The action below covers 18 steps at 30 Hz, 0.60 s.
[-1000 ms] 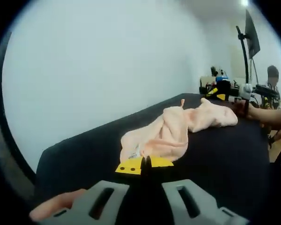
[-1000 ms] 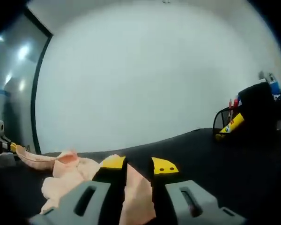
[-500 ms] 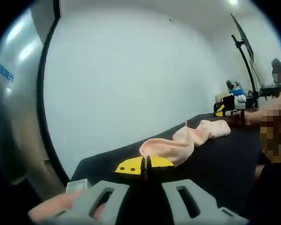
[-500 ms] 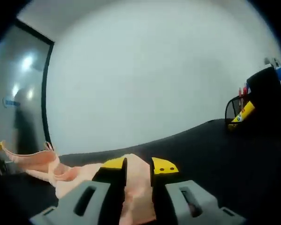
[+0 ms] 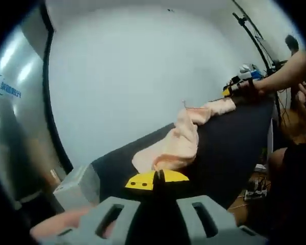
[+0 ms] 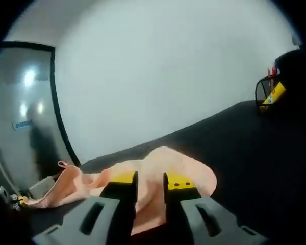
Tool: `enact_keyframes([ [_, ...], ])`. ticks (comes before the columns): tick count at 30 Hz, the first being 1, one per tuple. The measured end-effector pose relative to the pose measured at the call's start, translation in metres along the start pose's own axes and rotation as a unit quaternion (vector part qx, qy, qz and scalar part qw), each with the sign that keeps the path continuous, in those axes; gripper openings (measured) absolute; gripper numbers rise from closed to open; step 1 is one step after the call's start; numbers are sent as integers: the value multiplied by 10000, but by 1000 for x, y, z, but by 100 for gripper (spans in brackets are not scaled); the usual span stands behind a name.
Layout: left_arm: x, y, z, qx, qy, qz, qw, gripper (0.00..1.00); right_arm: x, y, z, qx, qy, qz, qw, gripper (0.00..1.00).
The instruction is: Fold the towel on the table until its edges align and the towel forms a compact rectangular stack.
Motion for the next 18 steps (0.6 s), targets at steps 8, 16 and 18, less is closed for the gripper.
enact_keyframes([
  [8, -7, 10, 1, -81, 555, 274, 9980, 37, -24, 24, -6, -372, -139, -116, 9991, 22],
  [16, 17, 20, 8, -398, 1357, 862, 9862, 47, -27, 22, 0, -407, -358, -331, 9980, 1],
  [18, 15, 15, 13, -219, 1376, 967, 9855, 45, -36, 15, -7, -186, -546, -546, 9968, 1],
])
Point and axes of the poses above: the point that each gripper's makers call its tool centre point, and the gripper's own axes: z roughly forward along the fingers, x roughly to its right, y roughly out of its underside, the point moved 5 cm from there along -z, roughly backward along the fingers, and after that the axes turned 1 degree about z, right-handed, at the moved point
